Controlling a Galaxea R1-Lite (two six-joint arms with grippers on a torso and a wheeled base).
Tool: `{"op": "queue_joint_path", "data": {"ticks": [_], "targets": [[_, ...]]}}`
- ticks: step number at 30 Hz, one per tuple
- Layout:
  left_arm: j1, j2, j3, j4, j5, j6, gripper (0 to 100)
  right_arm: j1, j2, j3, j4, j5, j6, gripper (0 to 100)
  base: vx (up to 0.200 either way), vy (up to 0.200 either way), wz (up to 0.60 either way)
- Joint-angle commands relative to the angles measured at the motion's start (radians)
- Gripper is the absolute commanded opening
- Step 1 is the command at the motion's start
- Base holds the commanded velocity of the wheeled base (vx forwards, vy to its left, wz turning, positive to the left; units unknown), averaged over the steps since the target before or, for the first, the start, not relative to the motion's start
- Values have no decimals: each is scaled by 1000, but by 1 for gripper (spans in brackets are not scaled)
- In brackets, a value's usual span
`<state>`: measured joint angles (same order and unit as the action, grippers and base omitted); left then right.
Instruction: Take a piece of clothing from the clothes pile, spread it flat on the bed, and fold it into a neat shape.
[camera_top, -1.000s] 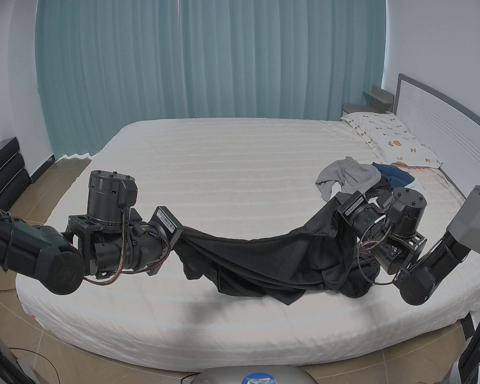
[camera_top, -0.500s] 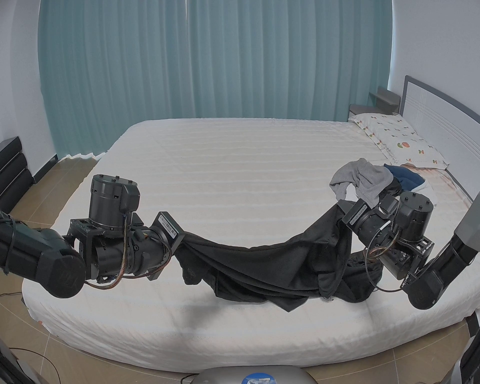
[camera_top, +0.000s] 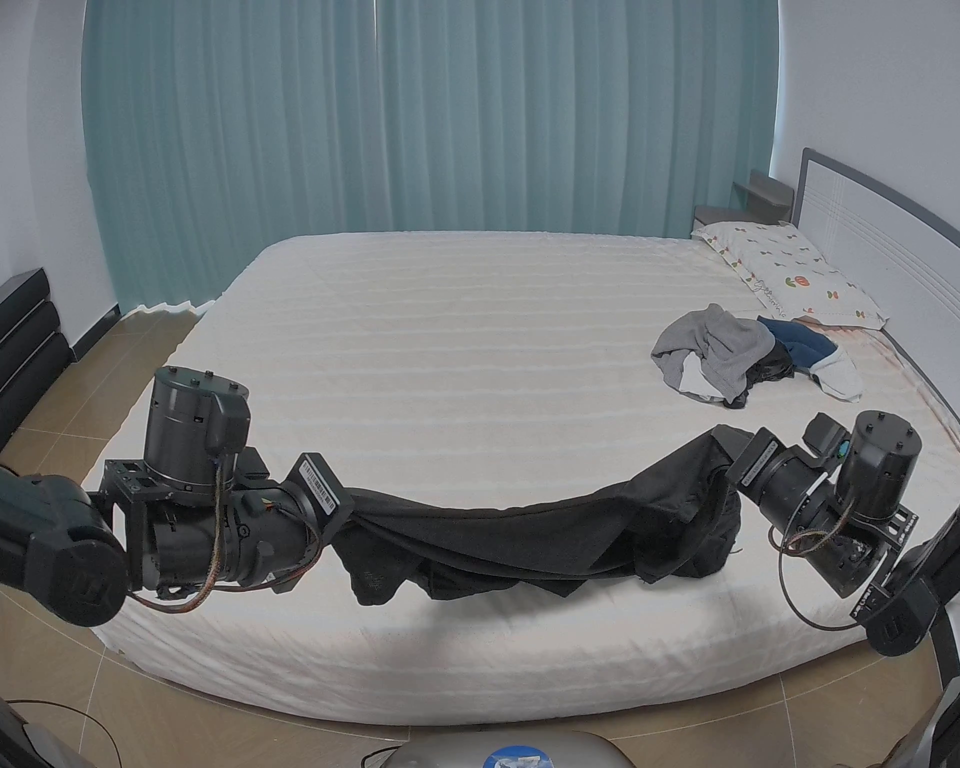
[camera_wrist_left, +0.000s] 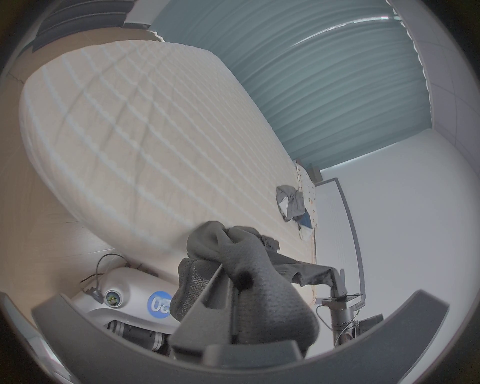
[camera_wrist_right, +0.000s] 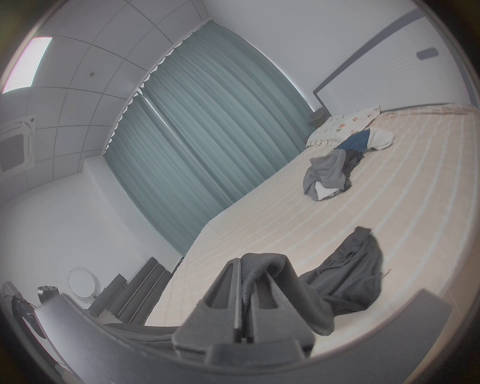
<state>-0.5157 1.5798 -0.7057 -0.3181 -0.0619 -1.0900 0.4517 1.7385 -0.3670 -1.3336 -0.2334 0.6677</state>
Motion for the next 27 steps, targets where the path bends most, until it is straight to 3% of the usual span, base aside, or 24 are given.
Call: {"op": "queue_joint_path", "data": {"ticks": [1, 3, 6, 9, 12, 19, 27], "targets": [[-6, -159, -35, 83, 24, 38, 0, 22, -220, 10, 74, -35, -46, 0, -200, 0, 0], [-6, -185, -52, 106, 25, 45, 0, 24, -263, 0, 116, -37, -57, 0, 0, 0, 0], [5, -234, -178, 246, 33, 81, 0, -2, -448, -155, 338, -41, -97, 0, 0, 0, 0], [29, -225, -319, 329, 56, 93, 0, -99, -508, -400, 599, -21, -91, 0, 0, 0, 0], [43, -187, -434, 384, 63, 93, 0, -153, -484, -598, 743, 0, -79, 0, 0, 0, 0], [111, 9, -678, 527, 65, 87, 0, -295, -223, -925, 795, 3, -62, 0, 0, 0, 0], [186, 178, -813, 536, 48, 51, 0, -318, -50, -1050, 795, -9, -60, 0, 0, 0, 0]]}}
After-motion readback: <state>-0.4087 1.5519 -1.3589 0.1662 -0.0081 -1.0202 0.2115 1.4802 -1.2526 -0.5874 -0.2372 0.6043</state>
